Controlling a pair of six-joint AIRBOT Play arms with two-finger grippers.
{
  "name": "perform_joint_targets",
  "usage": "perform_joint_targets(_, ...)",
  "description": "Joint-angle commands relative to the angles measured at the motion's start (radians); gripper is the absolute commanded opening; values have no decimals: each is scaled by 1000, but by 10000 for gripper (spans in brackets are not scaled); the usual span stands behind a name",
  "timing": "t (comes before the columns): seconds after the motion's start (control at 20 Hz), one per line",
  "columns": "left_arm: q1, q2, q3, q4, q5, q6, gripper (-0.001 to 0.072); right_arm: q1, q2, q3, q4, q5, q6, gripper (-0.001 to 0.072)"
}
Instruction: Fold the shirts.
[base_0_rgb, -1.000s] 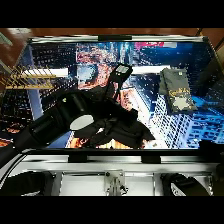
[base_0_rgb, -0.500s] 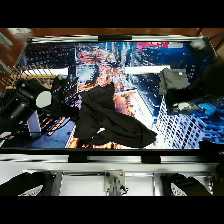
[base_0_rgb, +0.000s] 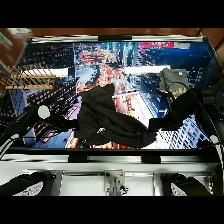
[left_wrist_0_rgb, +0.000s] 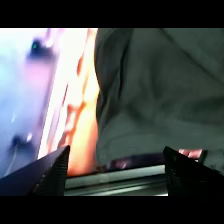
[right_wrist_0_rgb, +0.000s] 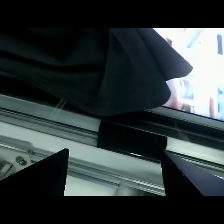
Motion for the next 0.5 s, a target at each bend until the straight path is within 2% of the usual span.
perform_joint_targets(0.0, 29, -84, -22, -149, 82, 156, 650, 1, -1, -27, 84, 12, 29, 683)
perform_joint_targets(0.05, 27, -98, -22, -184, 95, 186, 649, 1, -1, -27, 80, 16, 36, 683)
perform_joint_targets(0.2, 27, -105, -22, -229, 129, 210, 490, 0, -1, -36, 50, 36, 62, 683)
perform_joint_targets(0.25, 27, -105, -22, -235, 128, 210, 391, 0, -1, -50, 46, 37, 73, 683)
perform_joint_targets(0.35, 27, -105, -22, -243, 128, 209, 252, 0, -1, -113, 47, 48, 82, 683)
perform_joint_targets(0.45, 29, -105, -22, -243, 128, 210, 39, 0, -1, -210, 49, 70, 84, 683)
